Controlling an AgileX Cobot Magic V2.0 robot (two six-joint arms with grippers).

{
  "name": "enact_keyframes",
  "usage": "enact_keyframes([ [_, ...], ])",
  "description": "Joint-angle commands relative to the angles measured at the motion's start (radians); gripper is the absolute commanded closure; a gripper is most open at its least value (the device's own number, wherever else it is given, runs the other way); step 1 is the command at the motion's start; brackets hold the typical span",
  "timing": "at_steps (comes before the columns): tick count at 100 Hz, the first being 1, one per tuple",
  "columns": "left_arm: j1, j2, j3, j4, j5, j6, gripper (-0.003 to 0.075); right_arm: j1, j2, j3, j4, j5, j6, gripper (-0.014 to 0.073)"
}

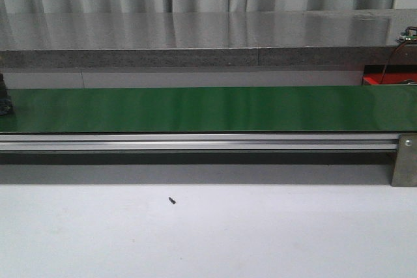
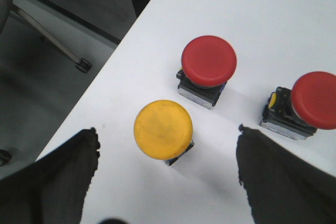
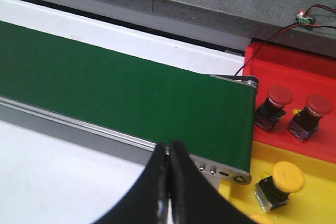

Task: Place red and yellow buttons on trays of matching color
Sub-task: 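Set the yellow button on the conveyor start and open the left gripper, then grasp a second yellow push-button on the table with the left gripper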

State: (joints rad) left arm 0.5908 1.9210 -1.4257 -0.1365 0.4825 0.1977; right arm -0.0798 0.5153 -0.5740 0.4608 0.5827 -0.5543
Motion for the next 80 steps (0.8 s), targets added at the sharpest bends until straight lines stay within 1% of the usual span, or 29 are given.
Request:
enact_keyframes([
  [1, -0.001, -0.022, -0.046, -0.005, -0.062, -0.001, 0.0186, 0.003, 0.000, -0.025, 0.029, -0.067, -0.005, 0.0711],
  [36, -0.004, 0.073, -0.147, -0.005, -0.051, -0.001, 0.0186, 0.003, 0.000, -0.025, 0.029, -0.067, -0.005, 0.0711],
  [63, -0.007, 0.139, -0.190, -0.005, -0.037, -0.001, 0.0186, 0.003, 0.000, -0.025, 0.029, -0.067, -0.005, 0.0711],
  [80, -0.011, 0.162, -0.191, -0.005, -0.037, -0.001, 0.0186, 0.003, 0.000, -0.025, 0.029, -0.067, -0.005, 0.0711],
])
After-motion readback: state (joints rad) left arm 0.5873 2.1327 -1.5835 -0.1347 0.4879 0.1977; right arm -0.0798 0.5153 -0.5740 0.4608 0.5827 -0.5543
